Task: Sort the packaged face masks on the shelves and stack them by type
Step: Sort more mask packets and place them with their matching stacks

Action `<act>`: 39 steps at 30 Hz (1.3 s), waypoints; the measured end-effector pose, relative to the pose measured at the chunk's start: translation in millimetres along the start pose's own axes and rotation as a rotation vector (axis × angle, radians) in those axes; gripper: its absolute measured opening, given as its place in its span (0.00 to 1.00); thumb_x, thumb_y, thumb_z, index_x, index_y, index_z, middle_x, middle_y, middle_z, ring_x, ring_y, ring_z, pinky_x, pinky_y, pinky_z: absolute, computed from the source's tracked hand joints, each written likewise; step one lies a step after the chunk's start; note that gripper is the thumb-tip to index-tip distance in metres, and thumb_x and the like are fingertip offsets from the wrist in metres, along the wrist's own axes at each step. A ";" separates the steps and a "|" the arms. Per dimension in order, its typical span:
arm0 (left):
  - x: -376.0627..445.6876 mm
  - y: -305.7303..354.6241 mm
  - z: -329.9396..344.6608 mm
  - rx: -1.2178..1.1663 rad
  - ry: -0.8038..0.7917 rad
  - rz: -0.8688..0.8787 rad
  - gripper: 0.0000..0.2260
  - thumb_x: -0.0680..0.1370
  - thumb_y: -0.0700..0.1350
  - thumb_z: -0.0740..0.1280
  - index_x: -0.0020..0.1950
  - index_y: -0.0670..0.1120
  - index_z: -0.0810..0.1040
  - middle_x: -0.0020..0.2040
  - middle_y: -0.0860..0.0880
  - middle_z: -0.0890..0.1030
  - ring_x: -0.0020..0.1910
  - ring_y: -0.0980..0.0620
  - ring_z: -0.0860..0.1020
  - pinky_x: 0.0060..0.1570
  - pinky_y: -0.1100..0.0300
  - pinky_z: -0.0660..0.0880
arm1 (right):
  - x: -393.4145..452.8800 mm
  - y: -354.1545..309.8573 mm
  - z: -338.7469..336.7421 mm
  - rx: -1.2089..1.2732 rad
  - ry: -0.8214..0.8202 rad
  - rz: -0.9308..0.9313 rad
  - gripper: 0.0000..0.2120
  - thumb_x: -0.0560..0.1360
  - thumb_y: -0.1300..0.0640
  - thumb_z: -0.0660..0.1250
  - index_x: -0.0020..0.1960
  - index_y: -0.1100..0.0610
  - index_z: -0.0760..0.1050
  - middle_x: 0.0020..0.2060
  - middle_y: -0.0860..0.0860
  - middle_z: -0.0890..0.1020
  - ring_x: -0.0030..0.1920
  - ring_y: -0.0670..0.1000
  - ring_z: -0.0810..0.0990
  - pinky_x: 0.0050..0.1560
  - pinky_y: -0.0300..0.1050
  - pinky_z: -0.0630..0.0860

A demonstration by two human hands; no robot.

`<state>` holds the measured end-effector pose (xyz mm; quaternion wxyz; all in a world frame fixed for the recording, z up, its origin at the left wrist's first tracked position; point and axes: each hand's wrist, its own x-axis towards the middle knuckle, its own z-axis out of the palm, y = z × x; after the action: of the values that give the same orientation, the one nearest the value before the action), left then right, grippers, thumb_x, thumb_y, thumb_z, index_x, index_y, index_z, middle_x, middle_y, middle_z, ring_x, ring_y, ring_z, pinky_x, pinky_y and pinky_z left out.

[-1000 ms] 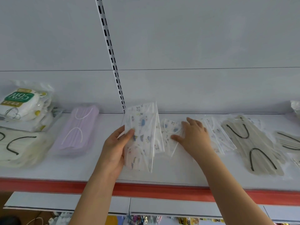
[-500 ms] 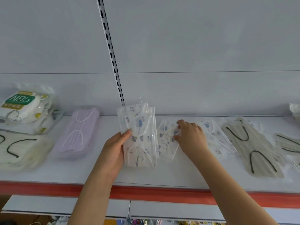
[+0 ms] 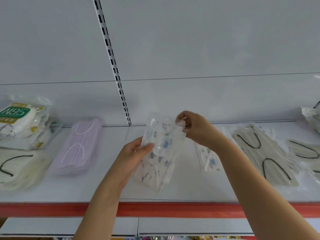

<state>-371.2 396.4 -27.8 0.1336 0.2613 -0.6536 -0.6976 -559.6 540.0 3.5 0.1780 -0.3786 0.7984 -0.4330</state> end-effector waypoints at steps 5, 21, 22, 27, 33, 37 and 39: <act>8.4 5.0 14.4 -0.135 0.036 0.051 0.13 0.76 0.45 0.71 0.59 0.43 0.83 0.54 0.44 0.87 0.55 0.44 0.85 0.57 0.46 0.80 | -14.7 -2.4 -23.5 0.555 0.013 0.050 0.11 0.80 0.57 0.66 0.61 0.59 0.75 0.45 0.57 0.85 0.45 0.54 0.85 0.52 0.50 0.83; 11.7 1.2 69.4 -0.377 -0.162 -0.080 0.14 0.75 0.42 0.69 0.58 0.39 0.83 0.55 0.41 0.86 0.54 0.45 0.85 0.47 0.56 0.83 | -53.9 43.4 -33.5 0.244 0.504 0.268 0.07 0.75 0.52 0.71 0.46 0.55 0.77 0.35 0.48 0.84 0.33 0.50 0.78 0.35 0.42 0.72; 10.7 1.8 75.2 -0.385 -0.192 -0.079 0.14 0.75 0.42 0.69 0.59 0.39 0.83 0.56 0.41 0.86 0.55 0.45 0.85 0.47 0.56 0.83 | -55.7 34.5 -35.4 0.309 0.464 0.231 0.06 0.76 0.53 0.70 0.47 0.55 0.78 0.35 0.49 0.84 0.33 0.52 0.78 0.36 0.45 0.72; 16.7 3.1 87.1 -0.477 -0.110 -0.025 0.17 0.74 0.42 0.70 0.62 0.39 0.81 0.57 0.41 0.86 0.54 0.44 0.85 0.47 0.54 0.84 | -50.6 25.7 -43.7 0.550 0.412 0.203 0.23 0.82 0.43 0.58 0.40 0.60 0.78 0.33 0.52 0.82 0.33 0.50 0.80 0.37 0.41 0.75; 24.5 -3.3 60.1 -0.448 0.024 -0.053 0.22 0.72 0.42 0.72 0.65 0.41 0.79 0.58 0.41 0.85 0.54 0.45 0.85 0.45 0.55 0.84 | -46.6 90.0 -36.3 -0.616 0.269 0.495 0.25 0.72 0.36 0.70 0.55 0.56 0.73 0.51 0.52 0.79 0.54 0.56 0.77 0.53 0.49 0.74; 20.0 -6.3 58.3 -0.472 -0.023 -0.125 0.18 0.74 0.43 0.70 0.63 0.40 0.81 0.58 0.41 0.85 0.54 0.45 0.85 0.45 0.54 0.84 | -43.4 81.9 -26.6 -0.421 0.409 0.365 0.12 0.74 0.47 0.72 0.43 0.51 0.71 0.41 0.47 0.76 0.46 0.53 0.76 0.42 0.45 0.68; 16.6 -4.6 61.7 -0.501 -0.059 -0.143 0.17 0.75 0.43 0.69 0.63 0.40 0.81 0.58 0.41 0.85 0.55 0.45 0.85 0.47 0.53 0.84 | -43.7 70.0 -33.2 -0.162 0.506 0.332 0.11 0.74 0.51 0.73 0.41 0.53 0.71 0.35 0.46 0.77 0.38 0.50 0.76 0.35 0.40 0.67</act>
<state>-417.5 440.1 -34.9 0.1256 0.2451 -0.4439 -0.8527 -583.0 615.3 -37.6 0.0112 -0.1363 0.9002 -0.4135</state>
